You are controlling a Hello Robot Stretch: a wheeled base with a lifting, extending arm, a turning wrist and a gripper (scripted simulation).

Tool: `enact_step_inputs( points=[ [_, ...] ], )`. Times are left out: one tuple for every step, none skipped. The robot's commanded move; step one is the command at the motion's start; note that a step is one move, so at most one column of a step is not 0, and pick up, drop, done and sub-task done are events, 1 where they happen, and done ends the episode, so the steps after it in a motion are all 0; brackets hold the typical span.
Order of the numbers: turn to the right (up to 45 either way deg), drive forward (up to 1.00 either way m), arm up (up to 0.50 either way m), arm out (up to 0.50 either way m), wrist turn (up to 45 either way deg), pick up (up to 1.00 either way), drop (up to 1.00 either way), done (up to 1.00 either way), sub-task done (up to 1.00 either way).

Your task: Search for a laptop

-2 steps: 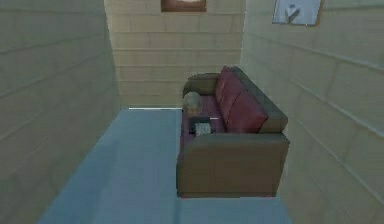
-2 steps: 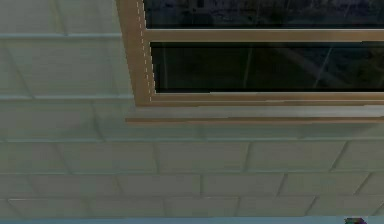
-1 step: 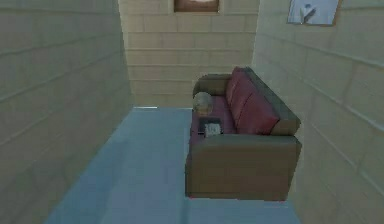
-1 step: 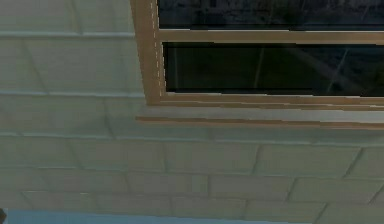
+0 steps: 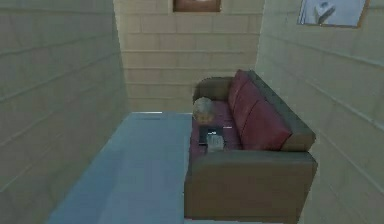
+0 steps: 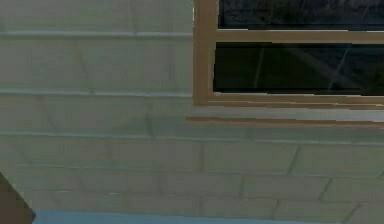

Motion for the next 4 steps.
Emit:
enact_step_inputs(
  points=[
    [-21.0, 0.00, 0.00, 0.00, 0.0, 0.00, 0.00, 0.00, 0.00],
    [0.0, 0.80, 0.00, 0.00, 0.0, 0.00, 0.00, 0.00, 0.00],
    [45.0, 0.00, 0.00, 0.00, 0.0, 0.00, 0.00, 0.00, 0.00],
    [0.0, 0.00, 0.00, 0.00, 0.0, 0.00, 0.00, 1.00, 0.00]
  ],
)
